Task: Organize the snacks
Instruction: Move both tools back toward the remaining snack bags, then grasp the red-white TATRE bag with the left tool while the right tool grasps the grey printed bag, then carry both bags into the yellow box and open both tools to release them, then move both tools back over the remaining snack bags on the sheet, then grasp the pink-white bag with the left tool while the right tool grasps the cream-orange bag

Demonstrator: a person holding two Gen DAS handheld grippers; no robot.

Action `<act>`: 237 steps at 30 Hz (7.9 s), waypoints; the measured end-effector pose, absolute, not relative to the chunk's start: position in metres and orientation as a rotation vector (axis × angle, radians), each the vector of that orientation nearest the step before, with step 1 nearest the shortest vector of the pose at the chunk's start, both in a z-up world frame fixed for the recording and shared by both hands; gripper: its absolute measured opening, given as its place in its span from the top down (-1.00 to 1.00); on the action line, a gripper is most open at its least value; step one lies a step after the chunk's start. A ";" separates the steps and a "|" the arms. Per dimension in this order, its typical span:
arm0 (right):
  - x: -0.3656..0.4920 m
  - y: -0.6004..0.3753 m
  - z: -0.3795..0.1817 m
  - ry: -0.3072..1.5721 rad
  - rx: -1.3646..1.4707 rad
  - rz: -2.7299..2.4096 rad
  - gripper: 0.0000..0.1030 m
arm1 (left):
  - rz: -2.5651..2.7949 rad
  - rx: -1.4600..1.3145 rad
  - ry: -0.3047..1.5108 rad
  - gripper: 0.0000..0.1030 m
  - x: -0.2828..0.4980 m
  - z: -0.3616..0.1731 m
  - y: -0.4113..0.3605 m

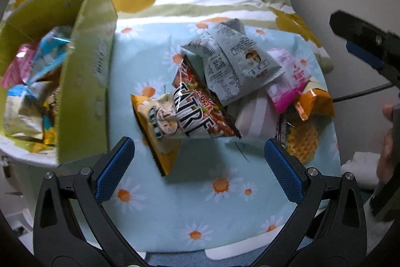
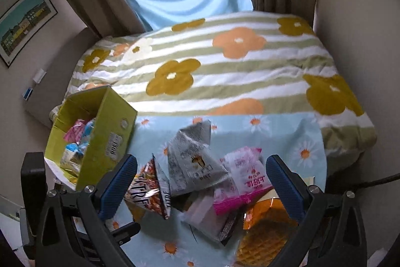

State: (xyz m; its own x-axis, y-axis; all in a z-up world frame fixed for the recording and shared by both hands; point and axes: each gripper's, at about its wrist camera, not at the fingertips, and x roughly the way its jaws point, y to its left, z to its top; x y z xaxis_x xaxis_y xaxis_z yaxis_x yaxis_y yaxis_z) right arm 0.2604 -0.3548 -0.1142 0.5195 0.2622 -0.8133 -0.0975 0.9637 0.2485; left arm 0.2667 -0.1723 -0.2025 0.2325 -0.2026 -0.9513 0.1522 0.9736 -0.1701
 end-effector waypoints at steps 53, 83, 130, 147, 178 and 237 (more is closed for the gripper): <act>0.342 -0.270 -0.245 1.262 -0.114 0.357 -0.57 | -0.133 -0.082 1.376 -0.56 0.274 -0.249 -0.142; 0.261 -0.314 -0.109 1.002 -0.030 0.285 -0.20 | -0.229 -0.054 1.124 -0.56 0.234 -0.143 -0.160; 0.271 -0.045 -0.124 1.043 0.061 0.286 -0.20 | -0.185 -0.043 1.160 -0.99 0.302 -0.162 0.174; 0.271 -0.042 -0.136 1.044 0.050 0.322 -0.23 | -0.121 -0.067 1.133 -0.99 0.279 -0.156 0.180; 0.229 -0.078 -0.114 0.915 0.071 0.137 -0.96 | -0.268 -0.005 1.051 -0.99 0.282 -0.137 0.151; 0.223 -0.436 -0.218 1.170 0.084 0.072 -0.96 | -0.863 0.604 1.319 -0.99 0.348 -0.274 -0.367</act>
State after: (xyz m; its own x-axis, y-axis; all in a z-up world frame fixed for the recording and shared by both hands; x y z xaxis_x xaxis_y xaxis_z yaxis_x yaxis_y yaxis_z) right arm 0.2226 -0.4360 -0.2183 0.3882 0.1001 -0.9161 -0.0128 0.9946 0.1033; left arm 0.3482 -0.3670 -0.2738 0.0261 -0.1956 -0.9803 0.8203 0.5647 -0.0909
